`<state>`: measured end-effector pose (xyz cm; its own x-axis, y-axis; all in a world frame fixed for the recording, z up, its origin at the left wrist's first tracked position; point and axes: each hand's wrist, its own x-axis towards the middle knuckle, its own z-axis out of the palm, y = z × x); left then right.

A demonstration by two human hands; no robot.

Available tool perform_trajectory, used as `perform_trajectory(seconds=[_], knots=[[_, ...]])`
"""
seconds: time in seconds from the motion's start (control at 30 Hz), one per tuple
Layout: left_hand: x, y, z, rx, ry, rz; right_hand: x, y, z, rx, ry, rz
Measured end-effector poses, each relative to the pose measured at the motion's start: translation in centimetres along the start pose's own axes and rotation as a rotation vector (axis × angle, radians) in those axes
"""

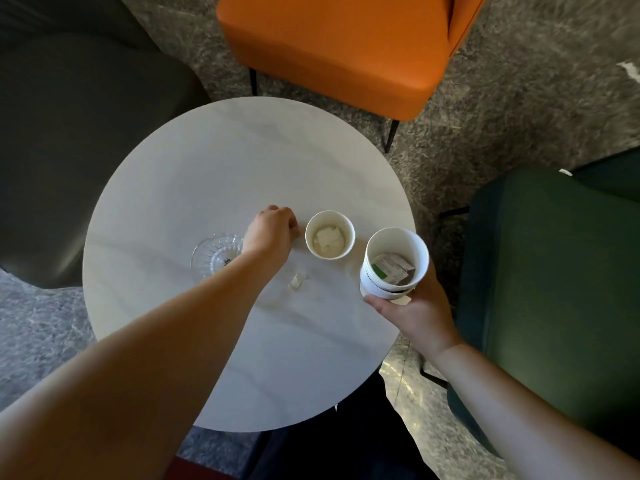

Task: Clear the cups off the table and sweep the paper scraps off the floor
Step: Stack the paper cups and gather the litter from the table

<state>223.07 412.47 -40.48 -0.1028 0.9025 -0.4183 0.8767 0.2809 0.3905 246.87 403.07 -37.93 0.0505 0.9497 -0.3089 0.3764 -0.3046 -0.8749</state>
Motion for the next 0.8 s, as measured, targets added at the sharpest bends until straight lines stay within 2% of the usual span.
perform_trajectory(seconds=[0.07,0.13,0.2,0.27,0.4,0.53,0.6,0.73,0.8], knots=[[-0.8,0.3,-0.6,-0.091,0.07,-0.063,0.0,0.0,-0.1,0.001,-0.004,-0.009],[-2.2,0.8,-1.6,-0.213,0.205,-0.082,-0.1,0.1,-0.2,-0.004,-0.016,-0.008],[-3.9,1.7,-2.6,-0.304,0.334,-0.019,-0.1,0.1,-0.2,0.002,-0.029,-0.002],[-5.3,2.6,-3.3,-0.346,0.363,0.085,-0.1,-0.1,-0.3,0.006,-0.028,0.004],[-6.2,3.6,-3.4,-0.357,0.249,0.205,-0.2,-0.6,-0.6,0.011,-0.045,-0.006],[-6.6,2.3,-3.3,-0.471,0.316,0.024,-0.1,-0.7,-0.9,0.005,-0.051,-0.04],[-7.2,0.8,-2.3,-0.398,0.318,-0.068,-0.1,-0.5,-0.9,0.003,-0.054,-0.042],[-8.0,-1.8,0.8,-0.169,0.007,-0.049,-0.1,-0.3,-0.8,-0.039,-0.032,-0.058],[-7.8,-2.1,2.0,-0.125,-0.074,-0.033,-0.1,-0.1,-0.8,-0.055,-0.025,-0.066]])
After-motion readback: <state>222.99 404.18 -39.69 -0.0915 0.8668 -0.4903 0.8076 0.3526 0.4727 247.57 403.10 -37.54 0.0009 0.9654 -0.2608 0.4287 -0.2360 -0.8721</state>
